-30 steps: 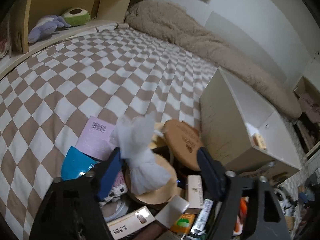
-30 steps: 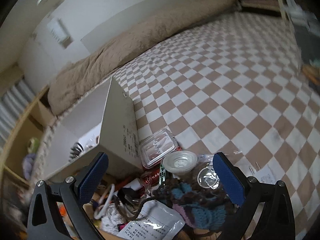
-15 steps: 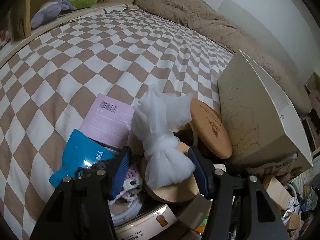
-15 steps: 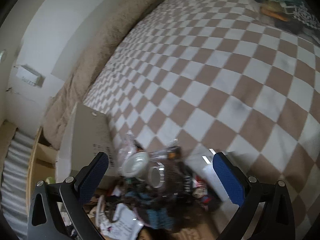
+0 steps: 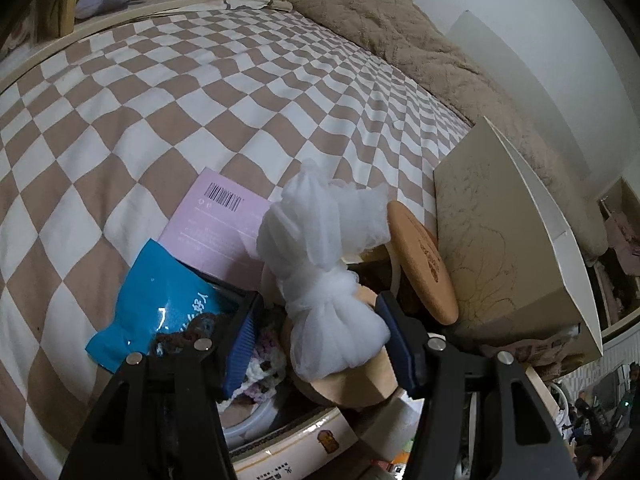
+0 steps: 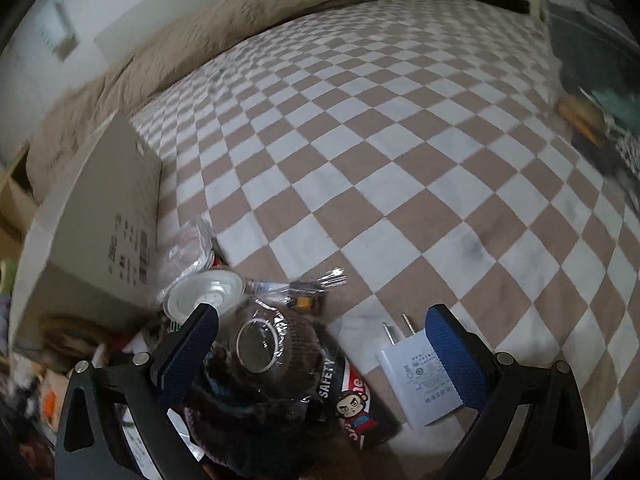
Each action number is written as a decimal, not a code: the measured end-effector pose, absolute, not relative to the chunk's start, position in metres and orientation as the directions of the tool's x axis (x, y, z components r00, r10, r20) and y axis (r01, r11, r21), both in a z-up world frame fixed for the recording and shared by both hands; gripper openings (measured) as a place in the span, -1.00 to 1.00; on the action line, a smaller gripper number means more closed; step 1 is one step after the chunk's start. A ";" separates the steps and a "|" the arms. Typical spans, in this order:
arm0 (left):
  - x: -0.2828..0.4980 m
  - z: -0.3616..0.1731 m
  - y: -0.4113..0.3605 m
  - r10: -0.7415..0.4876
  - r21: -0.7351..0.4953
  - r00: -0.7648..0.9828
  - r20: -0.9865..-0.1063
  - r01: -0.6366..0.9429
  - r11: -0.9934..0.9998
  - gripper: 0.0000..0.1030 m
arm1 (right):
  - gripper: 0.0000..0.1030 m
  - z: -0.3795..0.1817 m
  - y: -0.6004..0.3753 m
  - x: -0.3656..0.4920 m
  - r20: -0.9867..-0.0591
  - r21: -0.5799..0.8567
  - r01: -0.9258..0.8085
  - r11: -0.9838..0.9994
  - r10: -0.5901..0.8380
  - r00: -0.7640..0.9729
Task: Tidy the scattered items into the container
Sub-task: 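Close the left gripper on the mesh bundle while the right gripper grasps the bagged bandage roll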
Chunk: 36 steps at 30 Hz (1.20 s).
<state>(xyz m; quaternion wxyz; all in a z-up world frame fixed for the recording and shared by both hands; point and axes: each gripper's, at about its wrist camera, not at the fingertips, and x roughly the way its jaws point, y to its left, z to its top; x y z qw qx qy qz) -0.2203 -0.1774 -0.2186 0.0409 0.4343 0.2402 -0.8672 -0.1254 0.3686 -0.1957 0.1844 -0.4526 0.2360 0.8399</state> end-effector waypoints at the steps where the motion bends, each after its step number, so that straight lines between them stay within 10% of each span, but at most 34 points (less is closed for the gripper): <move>1: -0.221 -0.218 -0.176 0.136 -0.375 -0.620 -0.773 0.273 -0.886 0.13 | 0.95 -0.195 0.368 -0.126 -0.847 0.227 -0.513 -0.828 0.092 -0.523; 13: -0.211 -0.217 -0.194 0.168 -0.447 -0.665 -0.727 0.273 -0.852 -0.39 | 0.00 -0.208 0.368 -0.127 -0.829 0.379 -0.469 -0.798 -0.068 -0.555; 36: -0.187 -0.186 -0.195 0.183 -0.511 -0.755 -0.630 0.226 -0.829 -0.43 | -0.01 -0.159 0.366 -0.106 -0.581 0.606 -0.355 -0.712 -0.091 -0.809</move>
